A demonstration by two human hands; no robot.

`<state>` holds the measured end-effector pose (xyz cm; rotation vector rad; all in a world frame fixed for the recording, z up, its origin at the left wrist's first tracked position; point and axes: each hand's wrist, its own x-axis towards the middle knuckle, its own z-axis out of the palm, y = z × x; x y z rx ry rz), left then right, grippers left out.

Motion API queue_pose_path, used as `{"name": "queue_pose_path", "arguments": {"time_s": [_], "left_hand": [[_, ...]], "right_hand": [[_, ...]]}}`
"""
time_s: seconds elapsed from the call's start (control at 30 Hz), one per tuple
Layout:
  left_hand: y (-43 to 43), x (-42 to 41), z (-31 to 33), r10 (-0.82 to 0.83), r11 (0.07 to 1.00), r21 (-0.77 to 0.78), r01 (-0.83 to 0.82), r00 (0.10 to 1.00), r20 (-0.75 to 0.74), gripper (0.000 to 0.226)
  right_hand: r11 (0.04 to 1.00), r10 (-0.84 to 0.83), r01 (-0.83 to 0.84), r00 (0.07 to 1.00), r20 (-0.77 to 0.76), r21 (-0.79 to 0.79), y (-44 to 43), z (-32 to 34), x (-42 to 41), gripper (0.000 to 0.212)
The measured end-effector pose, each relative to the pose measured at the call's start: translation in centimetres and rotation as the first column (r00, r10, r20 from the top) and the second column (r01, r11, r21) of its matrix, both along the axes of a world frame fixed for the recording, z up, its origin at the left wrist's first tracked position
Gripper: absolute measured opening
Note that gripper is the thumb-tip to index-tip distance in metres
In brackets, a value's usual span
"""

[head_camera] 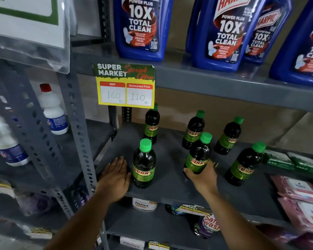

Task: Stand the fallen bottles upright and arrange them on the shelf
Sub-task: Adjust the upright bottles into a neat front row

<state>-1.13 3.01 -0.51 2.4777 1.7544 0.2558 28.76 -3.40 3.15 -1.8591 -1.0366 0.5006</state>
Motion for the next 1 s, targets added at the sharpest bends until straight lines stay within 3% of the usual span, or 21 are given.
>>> {"name": "queue_pose_path", "arguments": {"time_s": [0.27, 0.4, 0.43, 0.57, 0.67, 0.73, 0.83, 0.9, 1.0], "left_hand": [[0.3, -0.2, -0.5, 0.006, 0.999, 0.034, -0.006, 1.000, 0.013, 0.084], [0.2, -0.2, -0.6, 0.009, 0.999, 0.044, -0.010, 1.000, 0.025, 0.083], [0.2, -0.2, -0.6, 0.004, 0.999, 0.044, -0.005, 1.000, 0.025, 0.083], [0.2, -0.2, -0.7, 0.006, 0.998, 0.057, -0.007, 1.000, 0.008, 0.084], [0.4, -0.2, -0.9, -0.002, 0.998, 0.058, 0.002, 1.000, 0.008, 0.084], [0.6, -0.4, -1.1, 0.001, 0.999, 0.051, -0.002, 1.000, 0.004, 0.084], [0.7, -0.3, -1.2, 0.001, 1.000, 0.031, -0.001, 1.000, 0.001, 0.083], [0.7, -0.3, -1.3, -0.005, 1.000, 0.029, 0.005, 1.000, 0.003, 0.083], [0.9, -0.5, -1.4, -0.007, 1.000, 0.024, 0.007, 1.000, -0.004, 0.082]], "right_hand": [[0.997, 0.028, -0.030, 0.999, 0.024, 0.067, -4.5, -1.6, -1.8, 0.064], [0.976, 0.131, -0.128, 0.991, -0.007, 0.175, -5.8, -1.9, -1.8, 0.092], [0.964, 0.096, -0.089, 0.995, -0.015, 0.251, -6.3, -2.1, -1.6, 0.101], [0.837, -0.364, 0.322, 0.931, 0.012, 0.443, -7.0, -2.3, 1.9, 0.104], [0.831, -0.512, 0.498, 0.859, -0.010, 0.246, -5.4, -0.8, 7.1, 0.109], [0.907, -0.389, 0.396, 0.918, -0.080, 0.141, -4.3, -0.1, 10.0, 0.106], [0.953, -0.302, 0.303, 0.950, -0.076, -0.005, -3.7, -0.2, 12.4, 0.080], [0.949, -0.314, 0.313, 0.948, -0.045, -0.035, -3.8, -0.3, 12.4, 0.068], [0.946, -0.323, 0.322, 0.946, -0.042, -0.017, -5.1, 0.0, 11.2, 0.067]]}}
